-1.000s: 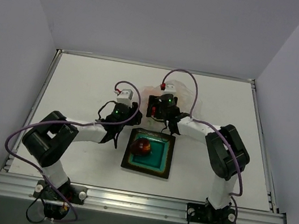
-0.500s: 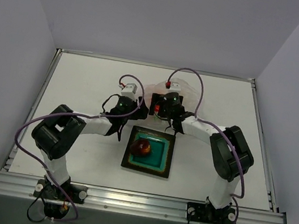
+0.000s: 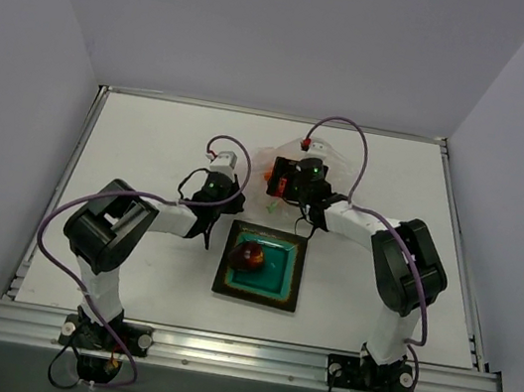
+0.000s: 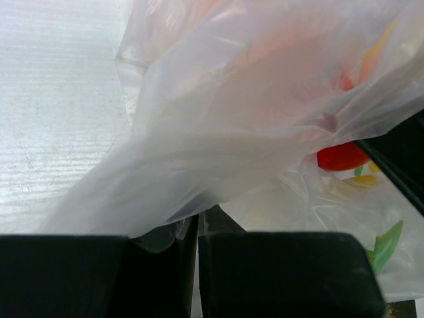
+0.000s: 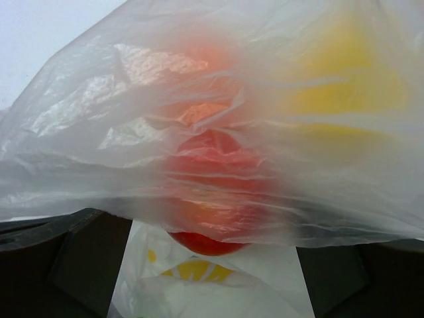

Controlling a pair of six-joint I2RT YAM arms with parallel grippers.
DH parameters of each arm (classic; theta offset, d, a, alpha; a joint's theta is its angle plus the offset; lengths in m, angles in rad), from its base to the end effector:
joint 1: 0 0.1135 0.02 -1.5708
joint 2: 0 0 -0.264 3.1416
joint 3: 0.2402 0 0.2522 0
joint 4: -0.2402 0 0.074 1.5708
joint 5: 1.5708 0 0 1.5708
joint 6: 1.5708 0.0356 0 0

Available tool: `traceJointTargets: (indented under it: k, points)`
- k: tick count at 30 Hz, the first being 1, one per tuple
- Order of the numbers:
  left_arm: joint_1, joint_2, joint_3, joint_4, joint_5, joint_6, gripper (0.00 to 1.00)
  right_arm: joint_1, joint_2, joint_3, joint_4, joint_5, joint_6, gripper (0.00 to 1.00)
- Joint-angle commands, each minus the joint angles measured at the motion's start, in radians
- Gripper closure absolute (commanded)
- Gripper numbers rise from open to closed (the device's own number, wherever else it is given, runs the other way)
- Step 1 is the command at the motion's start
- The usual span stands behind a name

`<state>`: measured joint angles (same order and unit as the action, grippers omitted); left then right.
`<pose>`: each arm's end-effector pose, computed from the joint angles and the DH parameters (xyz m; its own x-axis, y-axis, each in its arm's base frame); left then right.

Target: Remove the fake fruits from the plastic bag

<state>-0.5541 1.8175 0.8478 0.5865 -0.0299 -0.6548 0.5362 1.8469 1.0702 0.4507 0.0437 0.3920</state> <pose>0.3187 -0.1960 0.1604 -0.5581 -0.3705 -0.7425 0.2048 0.8056 -0.5560 0.3554 0.2094 0.2035 -0.4358 0.1850 -0.8808 -0.3336 0.8757 0.3490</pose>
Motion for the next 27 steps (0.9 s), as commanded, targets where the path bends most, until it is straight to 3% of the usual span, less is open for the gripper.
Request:
traceJointTargets:
  k: [1,8,12,13,27]
  points:
    - [0.008,-0.058,-0.012,0.035,-0.01,0.006,0.98,-0.004,0.031,0.048,0.005,0.028,0.005,0.09]
    - [0.008,-0.109,-0.029,0.05,0.015,-0.005,0.98,-0.001,0.035,0.054,-0.021,0.07,-0.008,0.16]
    - [0.008,-0.124,-0.035,0.05,0.025,-0.009,0.98,0.002,0.015,0.071,-0.037,0.065,-0.019,0.49]
    - [0.008,-0.132,-0.036,0.05,0.025,-0.009,0.98,0.002,-0.015,0.068,-0.034,0.064,-0.018,0.52]
    - [-0.003,-0.133,-0.042,0.052,0.025,-0.011,0.98,0.036,-0.38,-0.173,0.022,-0.096,-0.004,0.57]
